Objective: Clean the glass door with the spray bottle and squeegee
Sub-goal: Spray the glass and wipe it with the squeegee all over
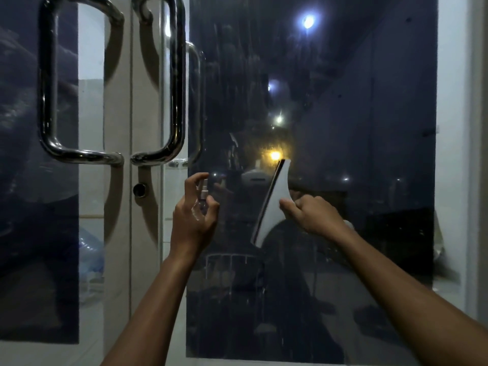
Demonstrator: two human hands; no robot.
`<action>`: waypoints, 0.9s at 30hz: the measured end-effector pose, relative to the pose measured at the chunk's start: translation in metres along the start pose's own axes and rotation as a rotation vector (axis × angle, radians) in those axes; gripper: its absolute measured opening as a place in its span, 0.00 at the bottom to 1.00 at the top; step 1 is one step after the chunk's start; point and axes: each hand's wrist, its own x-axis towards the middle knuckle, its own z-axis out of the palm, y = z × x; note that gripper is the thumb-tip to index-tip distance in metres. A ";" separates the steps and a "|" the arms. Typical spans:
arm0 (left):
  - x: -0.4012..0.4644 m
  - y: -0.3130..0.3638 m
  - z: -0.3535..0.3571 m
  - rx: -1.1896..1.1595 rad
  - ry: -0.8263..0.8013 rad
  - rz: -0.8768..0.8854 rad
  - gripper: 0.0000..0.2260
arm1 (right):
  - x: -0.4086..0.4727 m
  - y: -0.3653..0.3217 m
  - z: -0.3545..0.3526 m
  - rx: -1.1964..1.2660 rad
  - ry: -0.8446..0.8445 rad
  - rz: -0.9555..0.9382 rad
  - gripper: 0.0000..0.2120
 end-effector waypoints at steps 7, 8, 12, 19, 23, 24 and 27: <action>0.010 0.004 -0.017 -0.012 0.027 -0.006 0.17 | 0.059 -0.120 0.017 0.957 0.258 0.149 0.26; 0.011 0.003 -0.019 -0.012 0.030 0.005 0.17 | 0.066 -0.134 0.022 0.973 0.281 0.176 0.27; 0.015 -0.002 -0.024 -0.031 0.048 0.036 0.17 | 0.087 -0.169 0.037 1.081 0.326 0.307 0.27; 0.012 -0.017 -0.027 -0.035 0.051 0.026 0.18 | 0.084 -0.168 0.069 1.049 0.440 0.366 0.27; 0.008 -0.021 -0.023 -0.040 0.057 -0.008 0.17 | 0.040 -0.157 0.114 1.155 0.500 0.419 0.26; 0.006 -0.022 -0.022 -0.038 0.048 -0.013 0.17 | 0.026 -0.151 0.127 1.152 0.502 0.433 0.26; -0.009 -0.027 -0.019 -0.047 0.014 -0.036 0.17 | -0.017 -0.129 0.168 1.164 0.458 0.457 0.24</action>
